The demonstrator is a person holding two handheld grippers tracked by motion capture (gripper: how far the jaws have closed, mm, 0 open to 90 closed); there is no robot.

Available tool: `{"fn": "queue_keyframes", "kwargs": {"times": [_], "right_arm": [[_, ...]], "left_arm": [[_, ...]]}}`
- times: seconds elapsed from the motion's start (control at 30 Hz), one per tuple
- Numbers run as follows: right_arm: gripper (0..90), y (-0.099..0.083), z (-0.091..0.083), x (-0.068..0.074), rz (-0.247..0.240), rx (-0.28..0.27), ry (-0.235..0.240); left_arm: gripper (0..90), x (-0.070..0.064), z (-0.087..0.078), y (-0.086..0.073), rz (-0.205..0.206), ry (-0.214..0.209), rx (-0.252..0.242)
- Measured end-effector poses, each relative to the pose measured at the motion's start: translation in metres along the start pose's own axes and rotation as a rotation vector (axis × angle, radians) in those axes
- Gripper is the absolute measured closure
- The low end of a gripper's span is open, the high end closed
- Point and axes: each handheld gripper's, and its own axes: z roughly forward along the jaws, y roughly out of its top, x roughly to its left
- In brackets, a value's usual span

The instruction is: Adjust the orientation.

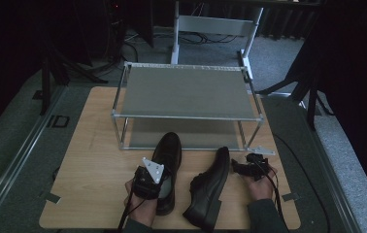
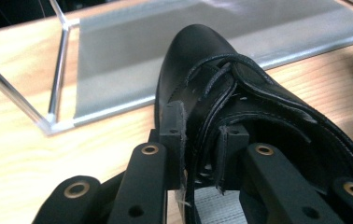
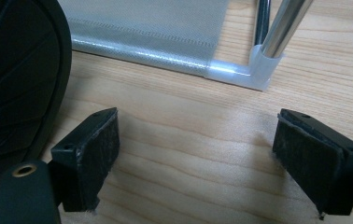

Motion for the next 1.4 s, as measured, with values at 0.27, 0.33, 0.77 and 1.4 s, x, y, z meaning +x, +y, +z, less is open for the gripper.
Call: {"fn": "queue_keyframes", "kwargs": {"times": [0.27,0.33,0.77,1.4], "right_arm": [[14.6,0.0,0.0,0.0,-0.002,0.0,0.001],[14.6,0.0,0.0,0.0,-0.001,0.0,0.001],[15.5,0.0,0.0,0.0,0.002,-0.001,-0.002],[39.2,0.01,-0.053,0.017,0.009,-0.047,0.118]], "left_arm": [[62.0,-0.003,0.003,-0.001,-0.012,-0.083,0.031],[54.3,0.002,0.004,0.001,-0.025,-0.136,0.056],[37.7,0.037,-0.007,0.003,-0.036,-0.341,0.091],[40.4,0.086,-0.008,-0.002,-0.129,-0.319,-0.003]]}}
